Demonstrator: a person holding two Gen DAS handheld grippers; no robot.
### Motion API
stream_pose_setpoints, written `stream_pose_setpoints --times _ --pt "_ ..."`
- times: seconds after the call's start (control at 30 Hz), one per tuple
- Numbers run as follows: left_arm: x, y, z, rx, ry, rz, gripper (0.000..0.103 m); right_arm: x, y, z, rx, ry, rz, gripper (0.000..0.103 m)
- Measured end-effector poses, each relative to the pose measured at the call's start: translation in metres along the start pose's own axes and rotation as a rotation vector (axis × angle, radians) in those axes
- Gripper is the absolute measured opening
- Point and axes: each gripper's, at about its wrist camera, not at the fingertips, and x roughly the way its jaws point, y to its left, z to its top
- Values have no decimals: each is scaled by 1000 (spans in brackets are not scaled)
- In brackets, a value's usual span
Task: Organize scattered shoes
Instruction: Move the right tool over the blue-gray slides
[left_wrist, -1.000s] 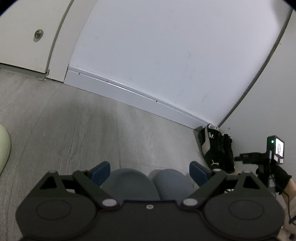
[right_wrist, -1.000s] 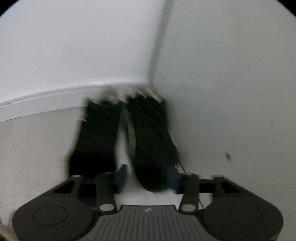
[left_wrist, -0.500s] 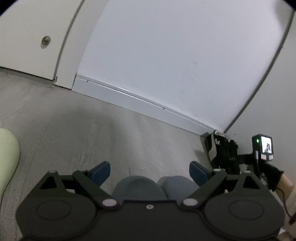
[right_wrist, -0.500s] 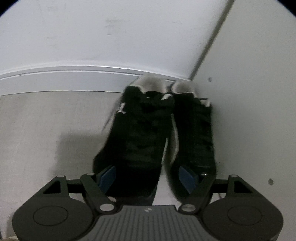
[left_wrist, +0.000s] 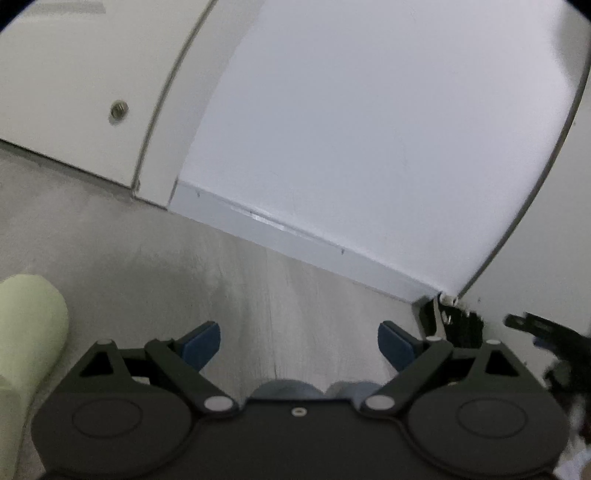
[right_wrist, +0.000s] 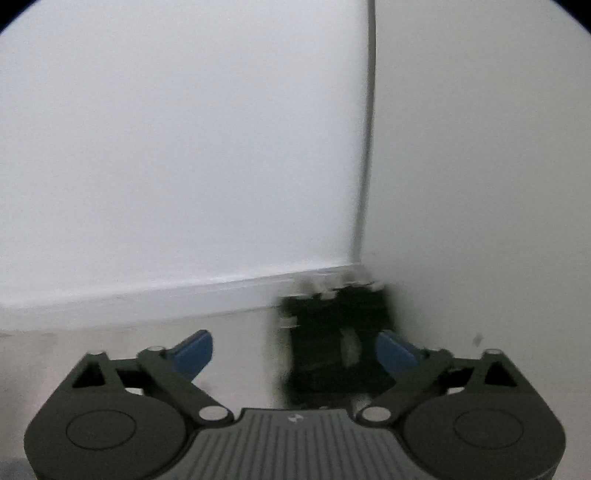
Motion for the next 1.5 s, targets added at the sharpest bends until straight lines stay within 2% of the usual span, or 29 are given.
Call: stream_pose_setpoints --times 0.07,0.17,0.27,0.3,0.33,0.37,0.43,0.53,0.6,0.8,0.9,1.0,1.13,1.27,1.37,1.5 --pt "-16 -6 1 13 -31 1 93 -50 28 -35 52 15 73 99" --pt "-51 -12 0 10 -84 -1 93 -90 48 -72 117 49 92 99" --pt "-79 -10 -14 -14 -95 9 93 -129 65 -125 204 142 91 98" --pt "-90 -9 -21 -23 -96 14 93 -136 73 -141 178 208 98 97" --pt "-102 -9 -28 -29 -93 23 93 -141 82 -154 148 263 99 96" --pt "-108 -9 -30 -31 -93 23 93 -141 86 -154 107 274 74 92" --pt "-118 -11 -31 -27 -106 8 93 -138 91 -156 68 284 25 90" --pt "-130 -17 -31 -6 -138 -18 93 -122 88 -165 93 403 45 78" --pt "-132 -21 -33 13 -138 -16 94 -114 90 -172 82 465 57 78" --pt "-135 -23 -34 31 -143 -23 93 -124 100 -178 26 477 106 78" --pt "-136 -22 -35 25 -139 -24 93 -127 105 -182 -18 510 162 78" --pt "-136 -20 -35 20 -133 -24 93 -134 111 -183 -56 484 156 78" --pt "-132 -19 -34 9 -120 -25 94 -121 110 -187 -61 525 123 79" --pt "-128 -19 -34 5 -102 -27 94 -112 120 -198 -137 476 60 80" --pt "-124 -19 -33 3 -93 -26 93 -113 128 -205 -216 387 63 80" --pt "-120 -18 -32 -4 -83 -24 93 -113 129 -208 -248 332 96 79"
